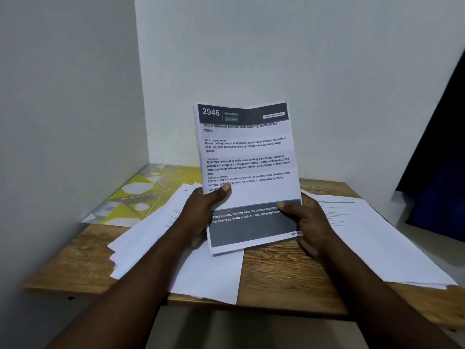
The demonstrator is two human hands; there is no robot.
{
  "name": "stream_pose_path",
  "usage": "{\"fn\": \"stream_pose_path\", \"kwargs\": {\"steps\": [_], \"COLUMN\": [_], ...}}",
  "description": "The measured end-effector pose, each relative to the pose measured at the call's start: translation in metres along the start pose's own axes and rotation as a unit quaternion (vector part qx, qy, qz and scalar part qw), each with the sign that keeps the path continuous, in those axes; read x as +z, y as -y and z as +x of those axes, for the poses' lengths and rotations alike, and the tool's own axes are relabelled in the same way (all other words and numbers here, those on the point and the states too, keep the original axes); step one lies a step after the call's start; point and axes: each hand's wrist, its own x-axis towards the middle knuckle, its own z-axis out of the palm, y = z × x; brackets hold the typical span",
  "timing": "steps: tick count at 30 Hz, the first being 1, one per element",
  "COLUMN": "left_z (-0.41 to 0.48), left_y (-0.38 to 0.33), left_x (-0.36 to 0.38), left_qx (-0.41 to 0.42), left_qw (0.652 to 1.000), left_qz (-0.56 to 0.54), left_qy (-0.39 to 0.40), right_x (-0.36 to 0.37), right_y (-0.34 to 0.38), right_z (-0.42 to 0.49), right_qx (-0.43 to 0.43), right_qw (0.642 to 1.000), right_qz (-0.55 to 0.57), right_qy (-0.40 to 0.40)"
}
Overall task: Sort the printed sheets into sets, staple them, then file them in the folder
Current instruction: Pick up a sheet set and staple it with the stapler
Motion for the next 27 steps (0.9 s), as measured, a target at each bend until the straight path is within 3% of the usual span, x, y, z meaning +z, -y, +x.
{"fn": "stream_pose_path", "kwargs": {"steps": [7, 13, 16, 22, 27], "left_z": [0.002, 0.016, 0.027, 0.037, 0.037], "left_y": [-0.002, -0.02, -0.032, -0.042, -0.043], "left_x": [-0.004, -0.008, -0.01, -0.009, -0.005], "left_qx": [-0.001, 0.076, 0.096, 0.082, 0.109], "left_qw": [0.999, 0.987, 0.98, 0.981, 0.977], "left_qz": [-0.027, 0.03, -0.001, -0.101, -0.062], "left_qy": [0.023, -0.137, -0.174, -0.143, -0.175], "right_x": [0.0, -0.004, -0.004, -0.006, -0.005], "right_y": [0.001, -0.004, -0.003, -0.001, -0.001], "right_z": [-0.003, -0.004, -0.004, -0.005, -0.007], "right_qx": [-0.016, -0.016, -0.015, -0.005, -0.011], "right_qw": [0.999, 0.995, 0.995, 0.996, 0.995], "right_qz": [-0.041, -0.098, -0.095, -0.081, -0.096], "right_qy": [0.002, 0.018, 0.022, 0.032, 0.036]}}
